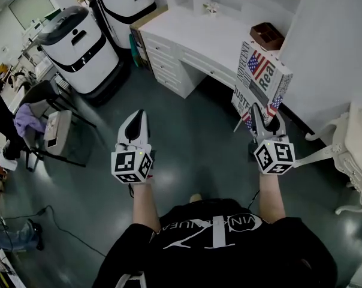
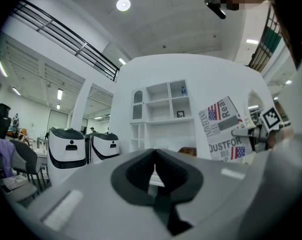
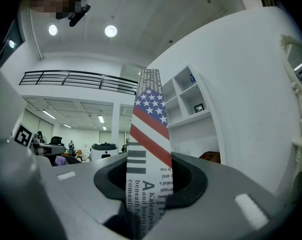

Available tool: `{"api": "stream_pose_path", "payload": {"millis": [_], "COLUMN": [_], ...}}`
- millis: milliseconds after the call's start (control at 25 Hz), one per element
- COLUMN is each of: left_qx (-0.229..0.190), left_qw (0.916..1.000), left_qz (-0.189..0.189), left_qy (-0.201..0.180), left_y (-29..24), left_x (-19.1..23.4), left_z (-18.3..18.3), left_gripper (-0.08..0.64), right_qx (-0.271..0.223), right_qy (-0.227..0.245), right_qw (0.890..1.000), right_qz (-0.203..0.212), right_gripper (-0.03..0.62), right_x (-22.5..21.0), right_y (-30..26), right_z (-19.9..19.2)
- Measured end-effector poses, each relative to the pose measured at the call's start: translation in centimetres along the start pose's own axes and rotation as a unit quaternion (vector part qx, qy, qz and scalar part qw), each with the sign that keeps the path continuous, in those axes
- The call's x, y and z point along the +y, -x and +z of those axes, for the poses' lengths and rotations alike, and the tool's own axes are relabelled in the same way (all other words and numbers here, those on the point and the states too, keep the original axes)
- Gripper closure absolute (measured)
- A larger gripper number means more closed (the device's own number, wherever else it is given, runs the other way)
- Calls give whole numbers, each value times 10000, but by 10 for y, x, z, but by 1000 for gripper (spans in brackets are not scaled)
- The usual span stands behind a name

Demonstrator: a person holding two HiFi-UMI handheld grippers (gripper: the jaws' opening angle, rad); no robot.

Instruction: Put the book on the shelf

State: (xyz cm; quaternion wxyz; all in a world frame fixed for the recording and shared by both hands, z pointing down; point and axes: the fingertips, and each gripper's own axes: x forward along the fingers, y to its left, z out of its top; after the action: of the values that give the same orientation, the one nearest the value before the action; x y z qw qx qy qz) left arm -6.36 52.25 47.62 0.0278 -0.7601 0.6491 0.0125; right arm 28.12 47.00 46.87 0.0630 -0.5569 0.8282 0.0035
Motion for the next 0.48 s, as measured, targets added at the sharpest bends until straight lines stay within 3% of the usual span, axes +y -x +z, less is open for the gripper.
{"api": "stream_pose_path", "payload": {"millis": [480], "left_qx": [50], "left_qw": [9995], "left_qz": [90], "left_qy": [306], "left_y": [-12], "left_x": [54], "left_z": [-24], "left_gripper": [560], "right_qx": [3], "right_qy": [-221], "right_qw": [9997], "right_qz": [-37], "right_gripper": [436], "right_x": [24], "right_y": [-37], "right_z": [-13]}}
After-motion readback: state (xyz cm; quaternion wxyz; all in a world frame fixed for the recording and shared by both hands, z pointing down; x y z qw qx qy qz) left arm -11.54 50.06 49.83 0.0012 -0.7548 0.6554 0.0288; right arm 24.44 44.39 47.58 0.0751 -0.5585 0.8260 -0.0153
